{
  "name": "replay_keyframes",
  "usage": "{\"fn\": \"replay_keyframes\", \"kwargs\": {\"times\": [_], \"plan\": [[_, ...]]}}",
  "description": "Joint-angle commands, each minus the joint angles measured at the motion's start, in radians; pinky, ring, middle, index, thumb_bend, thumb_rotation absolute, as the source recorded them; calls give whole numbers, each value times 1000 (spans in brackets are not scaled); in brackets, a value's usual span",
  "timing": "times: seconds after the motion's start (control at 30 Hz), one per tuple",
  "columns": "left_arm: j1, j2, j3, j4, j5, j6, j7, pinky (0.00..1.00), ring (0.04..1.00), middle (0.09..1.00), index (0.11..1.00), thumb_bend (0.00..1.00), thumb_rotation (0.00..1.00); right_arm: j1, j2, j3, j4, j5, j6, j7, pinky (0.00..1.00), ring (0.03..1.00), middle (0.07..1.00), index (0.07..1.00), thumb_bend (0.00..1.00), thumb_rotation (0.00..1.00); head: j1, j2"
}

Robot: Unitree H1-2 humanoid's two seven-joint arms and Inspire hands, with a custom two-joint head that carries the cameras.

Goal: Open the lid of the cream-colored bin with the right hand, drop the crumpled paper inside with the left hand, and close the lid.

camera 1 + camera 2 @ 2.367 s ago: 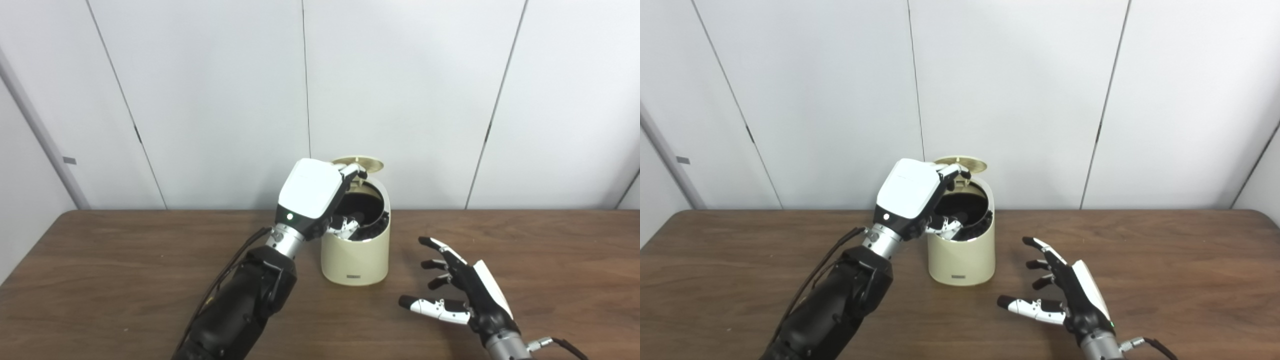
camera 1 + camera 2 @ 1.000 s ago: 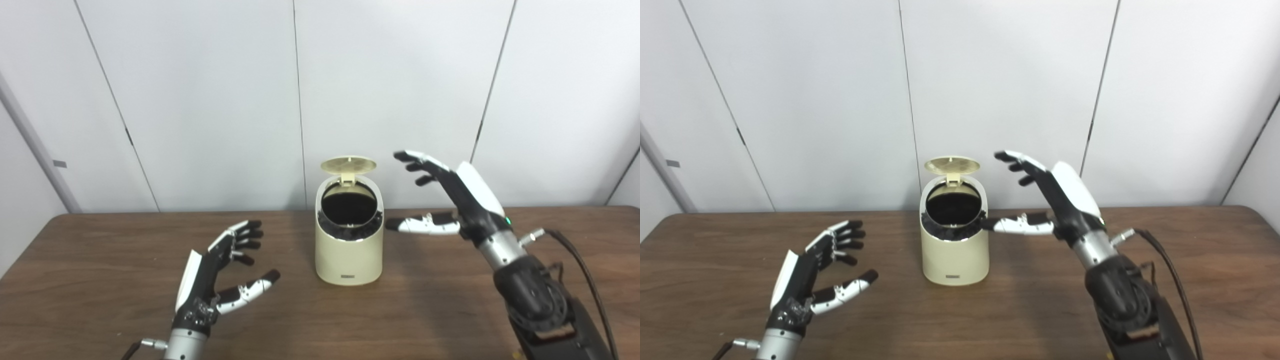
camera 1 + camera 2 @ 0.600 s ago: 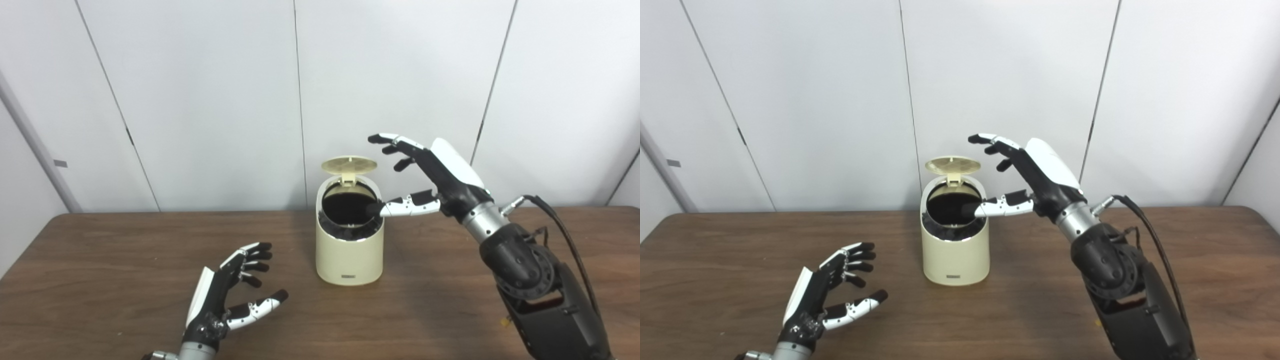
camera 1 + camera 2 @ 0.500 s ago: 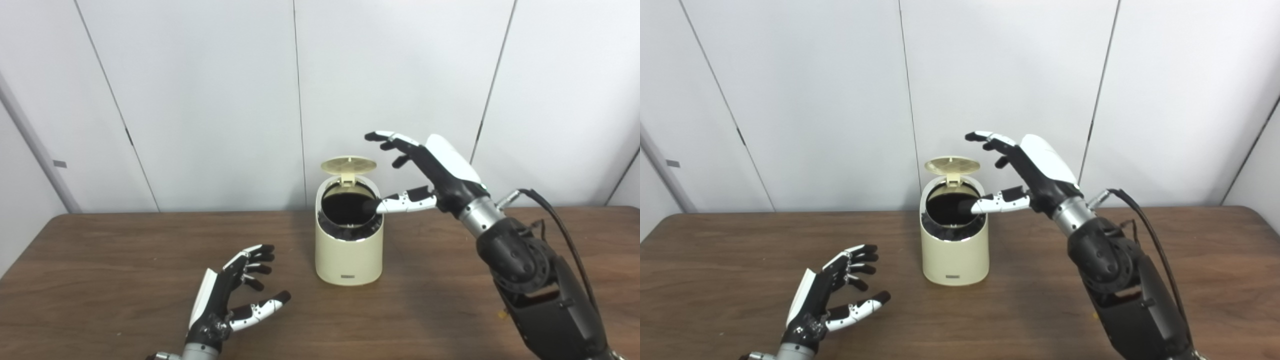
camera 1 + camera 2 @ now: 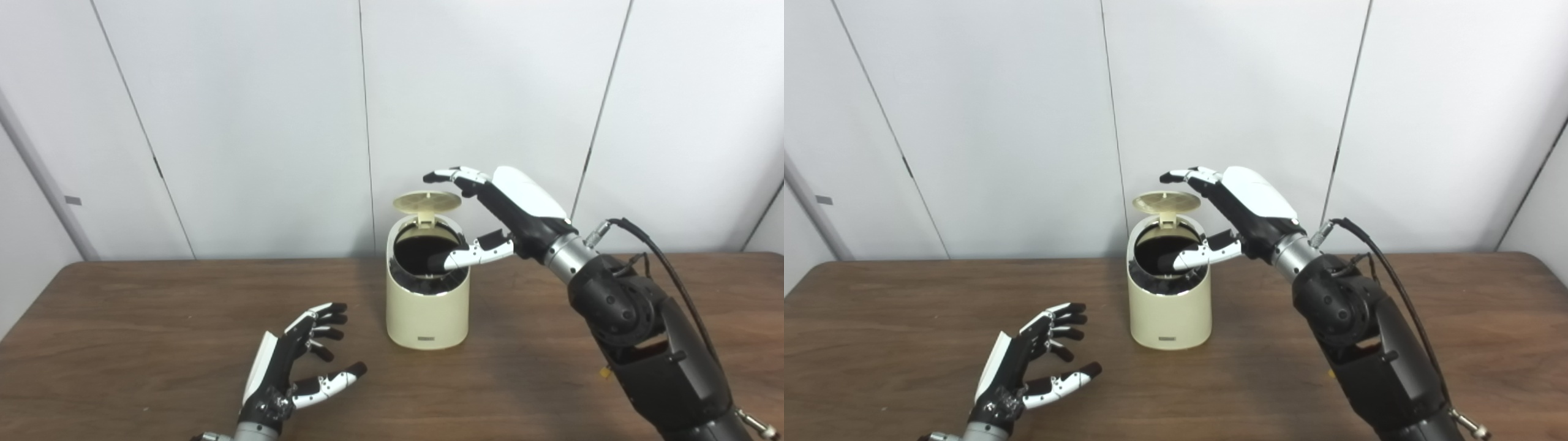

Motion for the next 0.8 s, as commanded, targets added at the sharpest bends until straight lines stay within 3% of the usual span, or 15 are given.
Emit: {"fn": "replay_keyframes", "kwargs": {"times": [0.0,0.3,0.67,0.77], "plan": [[-32,-1,2,-19,-4,-33,7,512,673,748,786,717,116,-58,-14,-4,-23,-12,-19,-4,782,951,867,847,754,568,4,3],[-35,-1,5,-25,0,-26,9,508,666,743,786,712,115,-46,-17,5,-36,-21,-31,-3,774,959,850,821,738,552,8,12],[-35,2,8,-40,-4,-11,-2,514,664,737,780,715,116,-17,-21,-6,-42,-25,-98,-28,786,937,785,749,719,516,11,25],[-35,0,8,-41,-1,-6,-1,521,664,737,780,715,114,-6,-23,0,-58,-56,-99,-29,880,928,757,729,717,512,11,25]]}}
